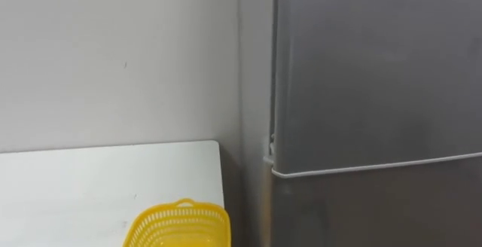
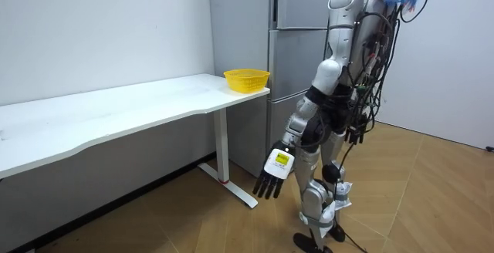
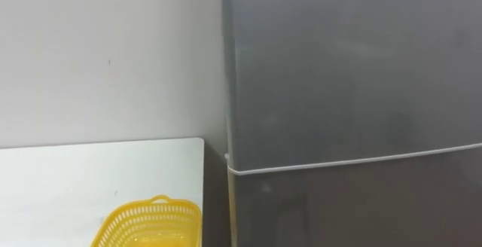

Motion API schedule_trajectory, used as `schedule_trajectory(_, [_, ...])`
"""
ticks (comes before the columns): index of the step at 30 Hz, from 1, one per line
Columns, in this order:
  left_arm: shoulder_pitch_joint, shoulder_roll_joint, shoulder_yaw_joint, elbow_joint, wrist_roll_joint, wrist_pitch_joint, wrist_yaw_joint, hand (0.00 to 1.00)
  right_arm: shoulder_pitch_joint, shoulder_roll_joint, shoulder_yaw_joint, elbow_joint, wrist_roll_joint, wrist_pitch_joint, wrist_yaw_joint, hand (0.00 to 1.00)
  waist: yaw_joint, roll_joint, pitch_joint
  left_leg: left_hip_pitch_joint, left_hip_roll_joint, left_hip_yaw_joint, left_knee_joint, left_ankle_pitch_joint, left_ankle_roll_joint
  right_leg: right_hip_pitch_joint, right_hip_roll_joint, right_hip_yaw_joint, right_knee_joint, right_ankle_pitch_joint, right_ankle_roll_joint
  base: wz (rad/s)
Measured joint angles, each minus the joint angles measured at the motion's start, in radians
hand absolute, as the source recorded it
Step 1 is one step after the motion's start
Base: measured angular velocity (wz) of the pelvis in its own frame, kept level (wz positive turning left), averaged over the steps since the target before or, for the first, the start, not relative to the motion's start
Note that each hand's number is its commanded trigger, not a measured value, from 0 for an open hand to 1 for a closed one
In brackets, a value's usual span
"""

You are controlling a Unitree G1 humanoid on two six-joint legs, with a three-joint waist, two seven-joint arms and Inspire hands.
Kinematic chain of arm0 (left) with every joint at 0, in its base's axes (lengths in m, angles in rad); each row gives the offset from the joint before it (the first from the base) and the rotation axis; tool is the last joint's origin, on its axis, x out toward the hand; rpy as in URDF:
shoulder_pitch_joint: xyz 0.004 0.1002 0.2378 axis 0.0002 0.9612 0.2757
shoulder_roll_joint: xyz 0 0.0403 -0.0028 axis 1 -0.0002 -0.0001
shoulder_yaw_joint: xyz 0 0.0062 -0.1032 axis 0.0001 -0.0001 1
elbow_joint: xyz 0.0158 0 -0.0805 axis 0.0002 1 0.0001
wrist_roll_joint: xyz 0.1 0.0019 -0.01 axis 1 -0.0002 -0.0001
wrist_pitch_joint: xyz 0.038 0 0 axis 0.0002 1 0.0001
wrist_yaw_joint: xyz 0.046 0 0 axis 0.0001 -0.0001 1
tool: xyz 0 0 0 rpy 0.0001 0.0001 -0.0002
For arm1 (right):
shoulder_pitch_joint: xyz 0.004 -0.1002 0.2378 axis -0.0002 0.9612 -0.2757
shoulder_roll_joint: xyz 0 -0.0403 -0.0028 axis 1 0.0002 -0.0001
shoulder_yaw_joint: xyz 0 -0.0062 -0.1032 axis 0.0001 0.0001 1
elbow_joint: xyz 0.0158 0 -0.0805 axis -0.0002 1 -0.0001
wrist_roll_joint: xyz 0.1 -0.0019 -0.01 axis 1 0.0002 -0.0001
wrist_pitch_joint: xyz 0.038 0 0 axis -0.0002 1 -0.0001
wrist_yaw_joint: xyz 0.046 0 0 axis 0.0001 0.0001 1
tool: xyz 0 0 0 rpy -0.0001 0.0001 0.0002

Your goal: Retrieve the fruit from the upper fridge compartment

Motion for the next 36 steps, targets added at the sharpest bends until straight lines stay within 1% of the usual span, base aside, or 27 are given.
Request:
schedule_trajectory(1, [-0.001, 0.0, 0.021, -0.011, -0.054, -0.016, 0.029, 0.0, 0.004, 0.0, -0.017, 0.0, 0.001, 0.0, 0.0, 0.0, 0.0, 0.001, -0.0004, 0.001, 0.0, -0.002, -0.002, 0.0, 0.0, 0.001, 0.0, -0.001, -0.001, 0.0, 0.0, 0.0])
schedule_trajectory(2, [-0.001, 0.001, 0.031, -0.019, -0.082, -0.02, 0.045, 0.0, 0.006, -0.001, -0.026, 0.0, 0.002, -0.001, 0.0, 0.0, 0.001, 0.002, -0.0004, 0.001, 0.0, -0.002, -0.002, 0.0, 0.0, 0.001, 0.0, -0.001, -0.001, 0.0, 0.0, 0.0])
schedule_trajectory(4, [0.002, 0.002, 0.059, -0.059, -0.15, -0.041, 0.112, 0.0, 0.01, -0.004, -0.03, -0.003, -0.004, -0.001, 0.001, 0.0, 0.004, 0.003, -0.0005, -0.001, -0.001, -0.005, -0.002, 0.0, 0.0, -0.001, 0.0, -0.001, 0.0, 0.0, 0.0, 0.0])
schedule_trajectory(5, [0.003, 0.002, 0.064, -0.071, -0.157, -0.045, 0.13, 0.0, 0.009, -0.006, -0.03, -0.003, -0.005, -0.002, 0.001, 0.0, 0.006, 0.004, -0.0006, -0.001, -0.001, -0.004, -0.003, 0.0, 0.0, -0.002, 0.0, -0.001, 0.001, 0.0, 0.0, 0.0])
schedule_trajectory(7, [0.001, 0.002, 0.09, -0.12, -0.179, -0.076, 0.192, 0.0, 0.007, -0.01, -0.04, -0.007, -0.005, -0.014, 0.0, 0.0, 0.008, 0.002, -0.0004, -0.001, -0.001, -0.004, -0.003, 0.0, 0.0, -0.002, 0.0, 0.0, 0.002, 0.0, 0.0, 0.0])
schedule_trajectory(9, [0.005, 0.002, 0.099, -0.168, -0.192, -0.094, 0.245, 0.0, 0.007, -0.011, -0.051, -0.013, -0.007, -0.023, -0.002, 0.0, 0.011, 0.002, -0.0005, -0.002, -0.001, -0.003, -0.002, 0.0, 0.0, -0.005, 0.001, 0.002, 0.003, 0.0, 0.0, 0.0])
schedule_trajectory(10, [0.006, 0.001, 0.105, -0.223, -0.192, -0.097, 0.284, 0.0, 0.011, -0.011, -0.051, -0.019, -0.01, -0.031, -0.003, 0.0, 0.018, 0.007, -0.0037, -0.005, -0.001, -0.003, -0.002, 0.0, 0.0, -0.007, 0.001, 0.003, 0.002, 0.0, 0.0, 0.0])
schedule_trajectory(11, [0.007, 0.0, 0.108, -0.254, -0.191, -0.101, 0.302, 0.0, 0.013, -0.011, -0.051, -0.023, -0.014, -0.032, -0.003, 0.0, 0.023, 0.006, -0.0043, -0.006, -0.001, -0.003, -0.002, 0.0, 0.0, -0.009, 0.001, 0.003, 0.002, 0.0, 0.0, 0.0])
schedule_trajectory(13, [0.01, 0.001, 0.115, -0.371, -0.188, -0.155, 0.376, 0.0, 0.021, -0.011, -0.052, -0.047, -0.012, -0.04, -0.014, 0.0, 0.033, 0.007, -0.0052, -0.008, -0.002, -0.006, -0.002, 0.0, 0.0, -0.01, 0.0, 0.001, 0.001, 0.0, 0.0, 0.0])
schedule_trajectory(14, [0.012, 0.001, 0.115, -0.396, -0.188, -0.169, 0.396, 0.0, 0.022, -0.011, -0.053, -0.053, -0.013, -0.044, -0.021, 0.0, 0.033, 0.012, -0.0076, -0.008, -0.002, -0.007, -0.001, 0.0, 0.0, -0.01, 0.0, 0.0, 0.001, 0.0, 0.0, 0.0])
schedule_trajectory(15, [0.016, 0.001, 0.115, -0.448, -0.187, -0.192, 0.443, 0.0, 0.025, -0.011, -0.058, -0.058, -0.016, -0.056, -0.034, 0.0, 0.032, 0.015, -0.0097, -0.007, -0.003, -0.008, 0.001, 0.0, 0.0, -0.01, 0.0, 0.0, -0.001, 0.0, 0.0, 0.0])
schedule_trajectory(16, [0.015, 0.001, 0.116, -0.507, -0.186, -0.202, 0.492, 0.0, 0.031, -0.011, -0.058, -0.07, -0.019, -0.064, -0.04, 0.0, 0.03, 0.015, -0.0093, -0.008, -0.004, -0.009, 0.001, 0.0, 0.0, -0.011, 0.0, 0.0, -0.001, 0.0, 0.0, 0.0])
schedule_trajectory(17, [0.015, 0.001, 0.116, -0.534, -0.18, -0.208, 0.513, 0.0, 0.032, -0.011, -0.058, -0.074, -0.022, -0.065, -0.042, 0.0, 0.031, 0.016, -0.0094, -0.009, -0.004, -0.01, 0.001, 0.0, 0.0, -0.013, 0.0, 0.0, 0.0, 0.0, 0.0, 0.0])
schedule_trajectory(19, [0.013, 0.001, 0.128, -0.625, -0.093, -0.225, 0.577, 0.0, 0.032, -0.011, -0.058, -0.091, -0.027, -0.066, -0.047, 0.0, 0.032, 0.018, -0.0112, -0.008, -0.01, -0.016, -0.001, 0.001, 0.0, -0.015, 0.0, -0.002, 0.001, 0.0, 0.0, 0.0])
schedule_trajectory(20, [0.013, 0.001, 0.13, -0.647, -0.068, -0.228, 0.593, 0.0, 0.032, -0.011, -0.058, -0.091, -0.029, -0.066, -0.052, 0.0, 0.032, 0.018, -0.0111, -0.008, -0.01, -0.023, -0.001, 0.001, 0.0, -0.014, 0.0, -0.003, 0.001, 0.0, 0.0, 0.0])
schedule_trajectory(22, [0.012, 0.002, 0.133, -0.746, 0.012, -0.236, 0.639, 0.0, 0.03, -0.011, -0.057, -0.092, -0.036, -0.066, -0.062, 0.0, 0.031, 0.018, -0.0108, -0.007, -0.014, -0.027, -0.001, 0.001, 0.0, -0.011, -0.001, -0.003, -0.001, 0.0, 0.001, 0.0])
schedule_trajectory(23, [0.012, 0.004, 0.132, -0.77, 0.021, -0.238, 0.647, 0.0, 0.029, -0.011, -0.055, -0.092, -0.033, -0.066, -0.063, 0.0, 0.032, 0.018, -0.0107, -0.008, -0.014, -0.028, -0.001, 0.001, 0.0, -0.011, -0.001, -0.003, -0.001, -0.001, 0.001, 0.04])
schedule_trajectory(25, [0.01, 0.006, 0.131, -0.868, 0.054, -0.241, 0.658, 0.0, 0.033, -0.01, -0.026, -0.091, -0.03, -0.067, -0.062, 0.0, 0.03, 0.019, -0.0108, -0.01, -0.015, -0.039, 0.0, 0.0, 0.001, -0.004, 0.0, -0.006, -0.012, -0.001, 0.002, 0.1])
schedule_trajectory(27, [0.01, 0.009, 0.134, -0.952, 0.08, -0.244, 0.666, 0.0, 0.037, -0.006, -0.021, -0.091, -0.031, -0.074, -0.062, 0.0, 0.031, 0.019, -0.0107, -0.01, -0.015, -0.055, 0.0, 0.0, 0.001, -0.002, -0.001, -0.012, -0.014, -0.001, 0.002, 0.09])
schedule_trajectory(29, [0.009, 0.021, 0.134, -1.042, 0.09, -0.252, 0.673, 0.0, 0.038, -0.006, -0.021, -0.091, -0.031, -0.078, -0.062, 0.0, 0.029, 0.02, -0.0105, -0.009, -0.015, -0.055, 0.0, 0.0, 0.001, -0.002, 0.0, -0.013, -0.014, -0.001, 0.002, 0.0])
schedule_trajectory(30, [0.004, 0.03, 0.134, -1.088, 0.11, -0.259, 0.671, 0.0, 0.039, -0.006, -0.021, -0.091, -0.031, -0.079, -0.063, 0.0, 0.03, 0.019, -0.0087, -0.009, -0.015, -0.056, 0.0, 0.0, 0.001, -0.002, 0.0, -0.013, -0.014, -0.001, 0.002, 0.0])
schedule_trajectory(31, [-0.009, 0.039, 0.134, -1.114, 0.154, -0.264, 0.667, 0.0, 0.038, -0.006, -0.021, -0.09, -0.03, -0.08, -0.062, 0.0, 0.029, 0.023, -0.0085, -0.011, -0.015, -0.058, 0.0, 0.0, 0.001, -0.002, 0.0, -0.014, -0.015, -0.001, 0.002, 0.03])
schedule_trajectory(32, [-0.02, 0.042, 0.134, -1.129, 0.171, -0.264, 0.665, 0.0, 0.039, -0.005, -0.021, -0.09, -0.03, -0.081, -0.062, 0.0, 0.028, 0.023, -0.0081, -0.013, -0.015, -0.061, 0.001, 0.0, 0.001, -0.002, 0.0, -0.016, -0.015, -0.001, 0.002, 0.08])
schedule_trajectory(33, [-0.038, 0.045, 0.134, -1.175, 0.195, -0.264, 0.66, 0.0, 0.038, -0.005, -0.021, -0.088, -0.029, -0.084, -0.059, 0.0, 0.027, 0.021, -0.0064, -0.017, -0.015, -0.065, 0.003, 0.0, 0.001, -0.003, -0.001, -0.02, -0.016, -0.001, 0.002, 0.08])
schedule_trajectory(34, [-0.041, 0.049, 0.134, -1.235, 0.211, -0.27, 0.639, 0.0, 0.036, -0.006, -0.021, -0.083, -0.029, -0.09, -0.056, 0.0, 0.028, 0.021, -0.0064, -0.018, -0.015, -0.066, 0.003, 0.0, 0.001, -0.003, -0.001, -0.021, -0.016, -0.001, 0.002, 0.06])
schedule_trajectory(35, [-0.041, 0.051, 0.134, -1.262, 0.218, -0.271, 0.624, 0.0, 0.036, -0.006, -0.021, -0.081, -0.031, -0.093, -0.053, 0.0, 0.027, 0.019, -0.0051, -0.019, -0.015, -0.066, 0.003, 0.0, 0.001, -0.002, -0.001, -0.021, -0.016, -0.001, 0.002, 0.03])
schedule_trajectory(36, [-0.041, 0.055, 0.133, -1.313, 0.234, -0.272, 0.598, 0.0, 0.039, -0.006, -0.021, -0.079, -0.035, -0.099, -0.051, 0.0, 0.023, 0.023, -0.0057, -0.019, -0.015, -0.069, 0.006, 0.0, 0.001, 0.002, -0.002, -0.025, -0.018, -0.001, 0.002, 0.11])
